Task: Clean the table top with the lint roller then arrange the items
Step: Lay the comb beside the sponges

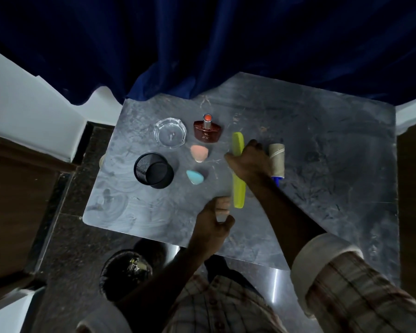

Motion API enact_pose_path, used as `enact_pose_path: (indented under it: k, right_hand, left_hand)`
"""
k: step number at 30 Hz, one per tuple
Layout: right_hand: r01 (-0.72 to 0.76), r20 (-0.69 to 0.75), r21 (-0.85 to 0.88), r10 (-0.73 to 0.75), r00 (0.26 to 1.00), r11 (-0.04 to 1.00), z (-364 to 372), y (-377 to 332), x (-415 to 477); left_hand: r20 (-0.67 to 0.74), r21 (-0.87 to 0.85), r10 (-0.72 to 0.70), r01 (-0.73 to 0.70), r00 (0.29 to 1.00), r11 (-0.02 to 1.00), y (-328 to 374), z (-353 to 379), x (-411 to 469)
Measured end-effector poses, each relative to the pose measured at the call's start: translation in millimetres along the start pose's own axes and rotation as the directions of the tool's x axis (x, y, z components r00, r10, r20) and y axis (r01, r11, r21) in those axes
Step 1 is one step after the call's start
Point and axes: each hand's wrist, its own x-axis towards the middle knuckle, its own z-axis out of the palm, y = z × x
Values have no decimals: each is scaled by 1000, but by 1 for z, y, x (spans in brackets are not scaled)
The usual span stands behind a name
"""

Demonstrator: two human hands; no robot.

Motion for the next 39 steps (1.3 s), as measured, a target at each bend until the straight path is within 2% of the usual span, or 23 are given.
enact_pose_path:
  k: [3, 5, 9, 17, 24, 27, 30, 33, 39]
  right_hand:
    - [-106, 13, 165, 106, 994, 980, -9, -7, 6]
    - [-168, 89, 248, 150, 985, 954, -13, -10, 10]
    - [-207, 166, 382, 153, 974, 901, -18, -9, 10]
    - [-295, 278, 592, 153, 948, 750, 3, 6, 26]
    - [-302, 335, 479, 146, 931, 824, 12, 7, 30]
    - [-191, 304, 386, 71, 950, 902, 9, 6, 28]
    - [-22, 190, 117, -1, 982, 993, 7, 2, 28]
    - [52, 150, -21, -49, 988, 998, 6, -1, 27]
    - [76, 114, -65, -68, 991, 995, 10, 1, 23]
  left_hand:
    - [-8, -8, -35, 35, 999, 999, 0, 4, 6]
    - [-9, -111, -119, 117, 993, 987, 4, 8, 11]
    - [-49, -361, -182, 153, 982, 920, 12, 13, 20]
    - [34, -504, -349, 318, 936, 803, 26, 5, 27]
    - [43, -522, -468, 419, 883, 743, 26, 7, 30]
    - [34, -539, -495, 433, 868, 722, 24, 10, 31]
    - [15, -535, -519, 446, 854, 718, 20, 11, 33]
    - [-15, -517, -527, 444, 850, 731, 16, 11, 34]
    - [-50, -498, -563, 468, 825, 730, 7, 10, 31]
